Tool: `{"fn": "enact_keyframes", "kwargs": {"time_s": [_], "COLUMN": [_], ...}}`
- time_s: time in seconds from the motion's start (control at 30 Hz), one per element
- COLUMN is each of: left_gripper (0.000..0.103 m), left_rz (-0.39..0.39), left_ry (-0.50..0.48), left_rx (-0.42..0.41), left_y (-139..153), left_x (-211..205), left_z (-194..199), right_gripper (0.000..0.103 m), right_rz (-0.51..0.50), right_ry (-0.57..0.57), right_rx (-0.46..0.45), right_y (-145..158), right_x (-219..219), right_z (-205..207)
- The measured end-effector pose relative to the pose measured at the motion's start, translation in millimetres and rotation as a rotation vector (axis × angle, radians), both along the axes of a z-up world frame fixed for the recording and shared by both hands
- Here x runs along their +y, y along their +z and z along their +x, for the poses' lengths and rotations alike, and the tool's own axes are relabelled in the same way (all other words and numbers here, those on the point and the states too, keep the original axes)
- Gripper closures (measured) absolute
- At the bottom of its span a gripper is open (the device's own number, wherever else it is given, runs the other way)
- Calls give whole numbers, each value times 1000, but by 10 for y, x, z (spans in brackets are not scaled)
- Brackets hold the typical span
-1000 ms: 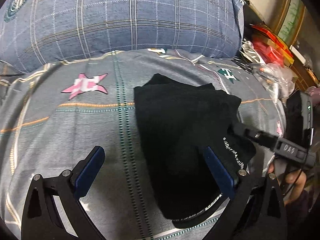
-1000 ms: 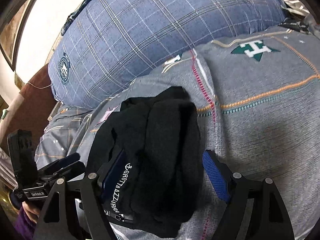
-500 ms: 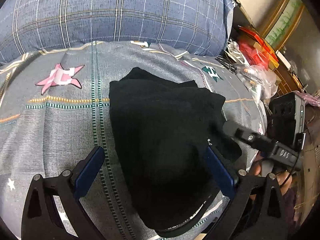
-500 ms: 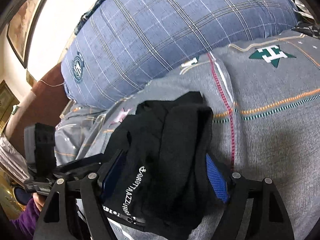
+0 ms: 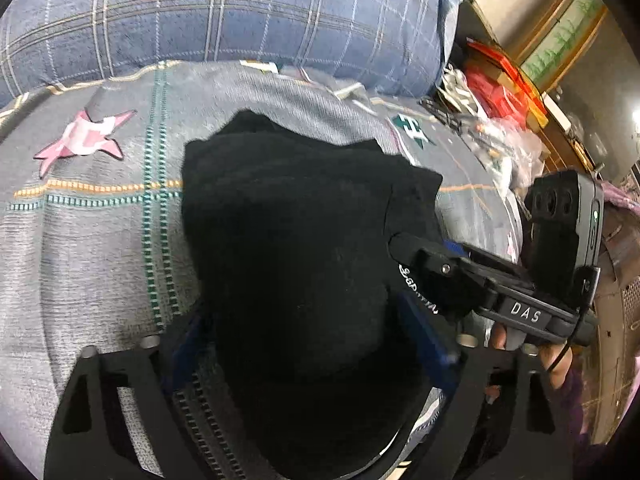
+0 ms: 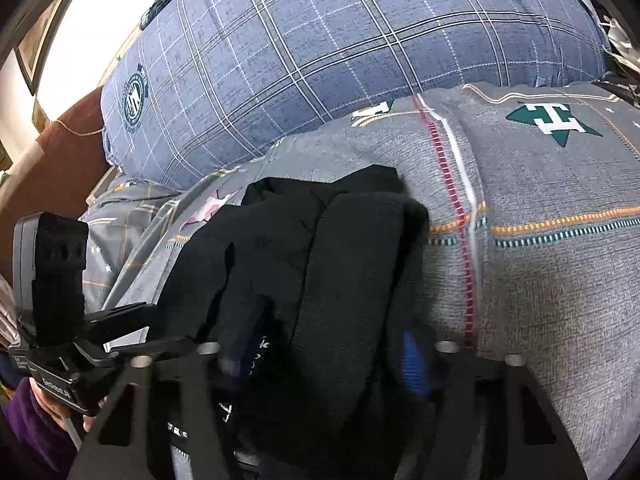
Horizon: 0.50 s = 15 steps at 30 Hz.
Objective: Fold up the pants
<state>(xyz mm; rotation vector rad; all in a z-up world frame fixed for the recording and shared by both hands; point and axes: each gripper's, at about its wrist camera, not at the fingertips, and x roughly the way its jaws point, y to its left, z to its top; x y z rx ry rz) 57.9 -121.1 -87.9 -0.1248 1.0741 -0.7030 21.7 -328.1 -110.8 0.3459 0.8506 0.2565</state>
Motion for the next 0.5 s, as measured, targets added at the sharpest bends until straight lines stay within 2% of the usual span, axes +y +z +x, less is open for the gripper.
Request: {"fn": "enact_keyframes", "kwargs": {"time_s": [0.07,0.17,0.27,0.33,0.5], "left_gripper": [35,45,57,62,64], "left_rz": [-22,-18,-15,-28,-50], "left_ry": [17,12,6,-1,-7], "left_rx": [-9,-30,-70,-93,-157], "left_y": [39,81,168,239,440], "left_x": [49,51,21,13,-33], "left_z": [1,-20,-81,-120,-211], "right_gripper": [62,70,74,75,76], "right_rz": [-19,-67,-68,-71,-53], "right_ry": [21,45,54,51,35], "right_rx": [-18,-65,-87,-111,-205], "right_y": [35,107,163,208,368], "right_x": [35,103,106,104,67], "right_z": [-35,-136,-201,-244,-351]}}
